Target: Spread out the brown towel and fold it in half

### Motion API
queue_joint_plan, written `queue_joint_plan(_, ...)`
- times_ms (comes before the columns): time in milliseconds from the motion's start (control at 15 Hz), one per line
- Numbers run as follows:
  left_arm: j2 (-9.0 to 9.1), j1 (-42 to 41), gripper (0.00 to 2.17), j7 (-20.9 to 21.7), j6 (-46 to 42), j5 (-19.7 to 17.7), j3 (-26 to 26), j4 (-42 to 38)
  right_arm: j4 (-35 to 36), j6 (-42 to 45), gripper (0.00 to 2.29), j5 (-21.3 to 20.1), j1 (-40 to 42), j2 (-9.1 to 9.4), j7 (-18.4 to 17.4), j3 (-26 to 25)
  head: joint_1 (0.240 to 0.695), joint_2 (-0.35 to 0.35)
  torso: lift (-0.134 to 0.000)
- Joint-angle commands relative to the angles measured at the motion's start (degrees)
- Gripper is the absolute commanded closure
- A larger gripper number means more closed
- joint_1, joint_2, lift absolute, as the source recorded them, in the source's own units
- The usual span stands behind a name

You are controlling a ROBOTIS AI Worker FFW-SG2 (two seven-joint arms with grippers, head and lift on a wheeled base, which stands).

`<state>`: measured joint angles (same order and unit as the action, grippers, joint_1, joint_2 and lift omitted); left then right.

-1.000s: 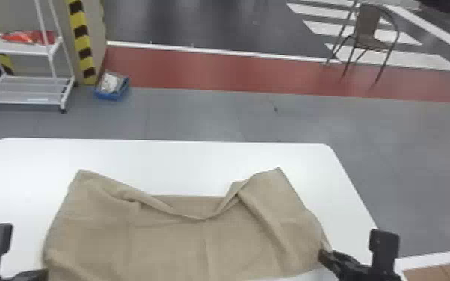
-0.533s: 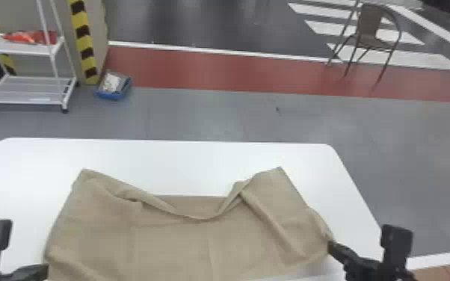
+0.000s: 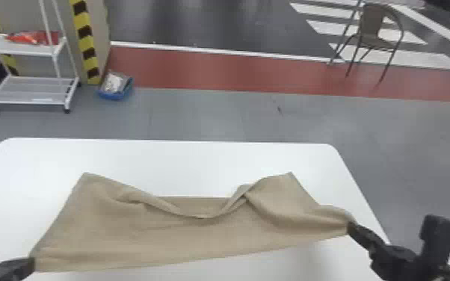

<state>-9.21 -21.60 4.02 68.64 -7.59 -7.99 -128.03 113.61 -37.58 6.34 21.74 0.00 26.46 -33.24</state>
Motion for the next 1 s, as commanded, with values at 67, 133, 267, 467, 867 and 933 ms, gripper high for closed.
queue_joint_plan(67, -0.02, 0.33, 1.71, 0.72, 6.90, 0.12, -1.68, -6.00, 6.62, -4.04, 1.30, 4.03, 0.59, 0.05, 0.26, -1.13, 0.695, -0.206, 0.000)
queue_joint_plan(133, -0.02, 2.00, 1.71, 0.72, 9.01, 0.20, -1.68, -6.26, 6.89, -5.80, 1.30, 3.59, -1.35, 0.05, 0.09, -0.95, 0.695, -0.201, 0.000)
queue_joint_plan(267, -0.02, 6.65, 1.71, 0.72, 12.53, 0.20, -1.24, -6.00, 6.45, -8.96, 1.30, 1.48, -6.53, 0.05, -0.44, -0.51, 0.695, -0.186, 0.000)
queue_joint_plan(467, -0.11, 17.82, 1.71, 0.72, 12.53, -0.32, -0.71, 1.47, 3.11, -8.96, 1.30, -1.42, -13.74, 0.05, -3.16, 3.18, 0.695, -0.164, 0.000)
queue_joint_plan(867, -0.46, 37.24, 1.71, 1.25, 5.15, -0.32, 3.86, 22.92, -7.97, -5.97, 1.30, -7.83, -29.74, 0.05, -3.08, 7.57, 0.695, -0.112, 0.000)
queue_joint_plan(933, -0.28, 39.88, 1.71, 1.25, 2.68, -0.32, 4.12, 26.35, -10.25, -4.57, 1.29, -7.74, -32.11, -0.53, -3.08, 8.28, 0.695, -0.109, 0.000)
